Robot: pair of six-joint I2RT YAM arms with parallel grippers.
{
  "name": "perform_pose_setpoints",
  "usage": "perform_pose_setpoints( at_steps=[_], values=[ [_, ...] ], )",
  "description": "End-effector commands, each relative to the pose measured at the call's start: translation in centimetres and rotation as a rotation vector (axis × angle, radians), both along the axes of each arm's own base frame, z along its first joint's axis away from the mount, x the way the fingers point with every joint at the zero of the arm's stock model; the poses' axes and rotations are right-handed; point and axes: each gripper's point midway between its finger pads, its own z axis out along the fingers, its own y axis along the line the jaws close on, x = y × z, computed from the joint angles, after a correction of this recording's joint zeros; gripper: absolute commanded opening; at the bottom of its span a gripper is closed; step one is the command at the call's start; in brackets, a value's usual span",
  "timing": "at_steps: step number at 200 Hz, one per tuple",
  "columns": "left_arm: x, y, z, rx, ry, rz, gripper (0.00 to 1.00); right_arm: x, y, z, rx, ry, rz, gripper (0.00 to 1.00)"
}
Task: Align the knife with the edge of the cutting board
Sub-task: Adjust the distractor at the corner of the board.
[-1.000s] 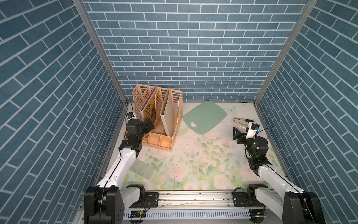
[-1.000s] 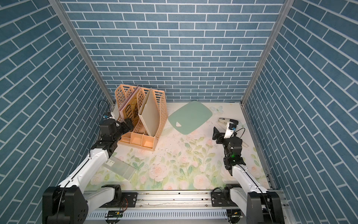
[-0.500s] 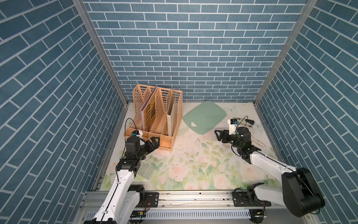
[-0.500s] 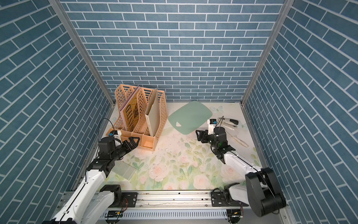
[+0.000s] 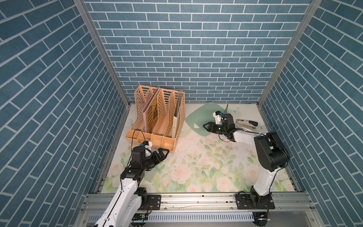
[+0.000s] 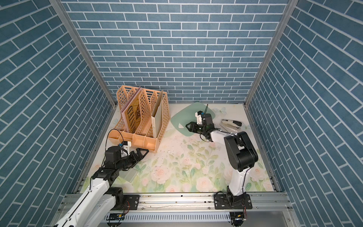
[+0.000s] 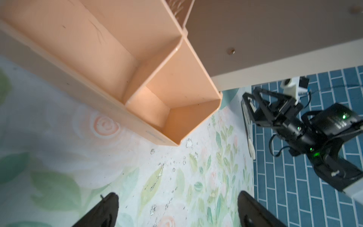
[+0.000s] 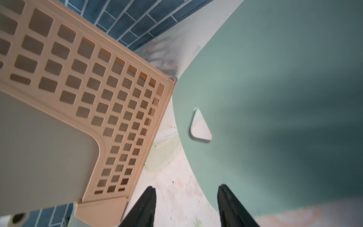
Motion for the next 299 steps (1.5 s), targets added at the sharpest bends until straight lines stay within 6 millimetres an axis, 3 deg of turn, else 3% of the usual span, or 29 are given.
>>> perform_pose_setpoints(
  at_steps=[1, 29, 54, 94, 143, 158, 165, 215, 262, 299],
  values=[
    [1.0, -2.2, 1.9, -0.025, -0.072, -0.068, 0.95, 0.7, 2.0, -1.2, 0.057, 0.092, 0.027, 0.52],
    [1.5, -4.1, 1.5, -0.032, -0.065, -0.103, 0.89, 2.5, 3.0, -2.0, 0.064, 0.119, 0.010, 0.51],
    [2.0, -4.6, 0.2, -0.024, -0.046, -0.100, 0.86, 3.3, 3.2, -2.6, 0.069, 0.143, -0.009, 0.51],
    [4.3, -5.5, -1.4, -0.036, -0.018, -0.099, 0.74, 2.9, 3.3, -3.2, 0.067, 0.166, -0.009, 0.51],
    [8.7, -5.6, -2.0, 0.026, -0.018, -0.062, 0.59, 1.2, 2.3, -2.8, 0.025, 0.145, 0.003, 0.51],
    [9.6, -5.1, -2.8, 0.036, 0.002, -0.042, 0.53, 0.6, 1.9, -2.5, 0.021, 0.141, 0.005, 0.51],
    [10.7, -5.0, -2.3, 0.030, -0.013, -0.031, 0.51, 0.3, 1.8, -2.4, 0.018, 0.138, 0.007, 0.51],
    [15.5, -2.7, -2.4, -0.009, -0.023, 0.026, 0.48, -1.3, 0.4, -2.5, -0.027, 0.121, -0.001, 0.51],
    [19.9, 1.7, -2.6, 0.047, -0.025, 0.081, 0.47, -2.7, -0.2, -2.4, -0.037, 0.124, 0.003, 0.51],
    [21.0, 3.6, -0.2, 0.116, -0.078, 0.066, 0.47, -2.9, -0.8, -3.0, -0.084, 0.110, 0.001, 0.51]
  ],
)
